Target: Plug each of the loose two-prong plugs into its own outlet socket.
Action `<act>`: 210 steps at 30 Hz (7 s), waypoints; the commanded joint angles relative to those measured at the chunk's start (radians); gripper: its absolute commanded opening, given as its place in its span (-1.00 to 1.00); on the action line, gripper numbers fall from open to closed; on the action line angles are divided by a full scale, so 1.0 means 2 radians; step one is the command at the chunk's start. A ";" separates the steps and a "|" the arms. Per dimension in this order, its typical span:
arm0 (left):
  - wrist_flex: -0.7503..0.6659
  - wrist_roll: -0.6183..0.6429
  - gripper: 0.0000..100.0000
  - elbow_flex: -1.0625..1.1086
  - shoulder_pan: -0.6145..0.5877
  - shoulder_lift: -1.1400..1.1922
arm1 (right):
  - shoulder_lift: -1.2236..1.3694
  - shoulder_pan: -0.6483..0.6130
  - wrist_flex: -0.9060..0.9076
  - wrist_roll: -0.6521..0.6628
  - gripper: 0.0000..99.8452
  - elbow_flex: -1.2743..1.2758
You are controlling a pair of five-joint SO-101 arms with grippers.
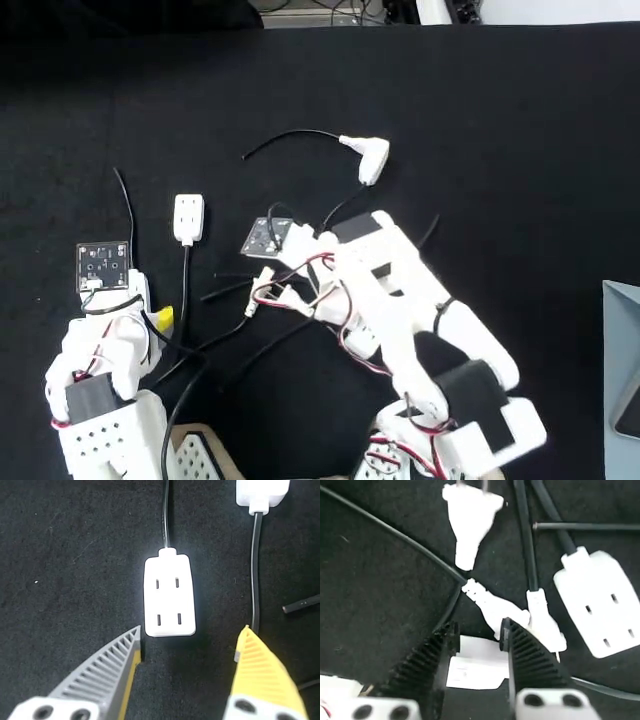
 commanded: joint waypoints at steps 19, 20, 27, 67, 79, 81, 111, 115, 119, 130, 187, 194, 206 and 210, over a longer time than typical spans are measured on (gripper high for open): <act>-0.012 -0.005 -0.41 -0.003 0.000 -0.004 | 0.013 -0.011 -0.005 0.005 -0.50 -0.053; -0.012 -0.005 -0.41 -0.003 0.000 -0.004 | 0.019 -0.011 -0.005 0.005 -0.50 -0.052; -0.012 -0.005 -0.41 -0.003 0.000 -0.004 | 0.072 -0.010 -0.006 0.024 -0.56 -0.043; -0.012 -0.005 -0.41 -0.003 -0.002 -0.004 | -0.138 -0.111 -0.080 -0.397 -0.98 0.019; -0.012 -0.005 -0.41 -0.003 -0.003 -0.004 | 0.082 -0.161 -0.114 -0.416 -0.98 -0.051; -0.012 -0.005 -0.41 -0.003 -0.003 -0.004 | 0.113 -0.161 -0.081 -0.417 -0.98 -0.087; -0.012 -0.005 -0.41 -0.003 -0.003 -0.004 | 0.180 -0.173 0.056 -0.417 -0.85 -0.204; -0.012 -0.005 -0.41 -0.003 -0.003 -0.004 | 0.179 -0.173 0.074 -0.416 -0.85 -0.204; -0.012 -0.005 -0.41 -0.003 -0.003 -0.004 | 0.179 -0.171 0.092 -0.414 -0.86 -0.204; -0.012 -0.005 -0.41 -0.003 -0.003 -0.004 | 0.181 -0.147 0.091 -0.393 -0.85 -0.182; 0.017 0.097 -0.41 -0.224 0.320 -0.004 | -0.354 -0.191 -0.071 -0.394 -0.98 0.072; 0.015 0.101 -0.41 -0.220 0.232 -0.004 | -0.357 -0.081 -0.056 -0.403 -0.98 0.076; -0.048 0.125 -0.41 -0.109 0.115 -0.004 | -0.356 0.073 -0.193 -0.459 -0.98 0.181; -0.061 0.122 -0.41 -0.086 0.114 -0.004 | -0.356 0.110 -0.269 -0.457 -0.98 0.241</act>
